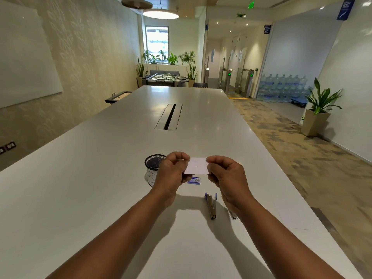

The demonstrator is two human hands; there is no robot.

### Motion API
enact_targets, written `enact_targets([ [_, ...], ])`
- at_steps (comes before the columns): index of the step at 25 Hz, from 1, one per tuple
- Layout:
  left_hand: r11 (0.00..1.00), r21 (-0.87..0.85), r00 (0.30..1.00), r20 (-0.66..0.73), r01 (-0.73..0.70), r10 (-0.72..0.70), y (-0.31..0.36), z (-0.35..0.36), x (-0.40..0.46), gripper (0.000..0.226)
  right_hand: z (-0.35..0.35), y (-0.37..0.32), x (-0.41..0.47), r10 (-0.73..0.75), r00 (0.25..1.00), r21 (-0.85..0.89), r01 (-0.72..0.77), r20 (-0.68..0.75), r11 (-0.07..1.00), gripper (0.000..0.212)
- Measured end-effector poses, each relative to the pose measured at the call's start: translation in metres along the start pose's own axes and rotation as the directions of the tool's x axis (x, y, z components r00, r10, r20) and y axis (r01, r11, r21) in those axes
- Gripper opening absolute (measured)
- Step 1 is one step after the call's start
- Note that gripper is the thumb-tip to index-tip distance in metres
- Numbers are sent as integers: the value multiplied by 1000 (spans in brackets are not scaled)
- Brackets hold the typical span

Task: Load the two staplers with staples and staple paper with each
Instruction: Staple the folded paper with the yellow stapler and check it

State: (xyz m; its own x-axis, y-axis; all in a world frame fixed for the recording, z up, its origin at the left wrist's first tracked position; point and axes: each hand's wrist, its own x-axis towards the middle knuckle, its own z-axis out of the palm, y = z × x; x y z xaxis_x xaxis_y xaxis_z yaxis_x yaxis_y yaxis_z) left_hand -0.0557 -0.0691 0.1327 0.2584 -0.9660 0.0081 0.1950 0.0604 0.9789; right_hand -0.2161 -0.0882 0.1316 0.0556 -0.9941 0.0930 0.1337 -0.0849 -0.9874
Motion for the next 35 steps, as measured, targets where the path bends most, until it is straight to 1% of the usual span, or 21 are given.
enact_targets([
  [3,994,-69,994,74,84,-79,5,-3,-3,29,-1,0,0,0,1000,15,0,0,1000,14],
  [7,976,-152,984,110,153,-137,9,-4,-4,22,-2,-3,-2,20,1000,49,-20,-10,999,12],
  [9,972,-169,984,98,164,-149,11,-3,-5,19,-3,-5,-4,60,998,73,-60,-3,996,13],
  [12,970,-172,983,95,171,-156,11,-4,-8,21,-3,-7,-6,96,995,84,-96,6,992,13],
  [15,965,-189,981,100,183,-167,11,-5,-11,24,-4,-8,-8,91,996,90,-91,1,992,14],
  [18,963,-197,981,98,186,-169,13,-4,-12,21,-4,-9,-10,92,996,98,-92,1,991,14],
  [22,964,-192,981,100,185,-168,16,-3,-14,25,-5,-11,-11,95,995,113,-94,-5,989,12],
  [29,958,-199,976,121,205,-184,21,-3,-16,23,-6,-16,-12,107,994,134,-104,-12,985,8],
  [35,944,-226,967,134,241,-215,25,-2,-16,16,-6,-20,-12,173,985,214,-167,-10,963,7],
])
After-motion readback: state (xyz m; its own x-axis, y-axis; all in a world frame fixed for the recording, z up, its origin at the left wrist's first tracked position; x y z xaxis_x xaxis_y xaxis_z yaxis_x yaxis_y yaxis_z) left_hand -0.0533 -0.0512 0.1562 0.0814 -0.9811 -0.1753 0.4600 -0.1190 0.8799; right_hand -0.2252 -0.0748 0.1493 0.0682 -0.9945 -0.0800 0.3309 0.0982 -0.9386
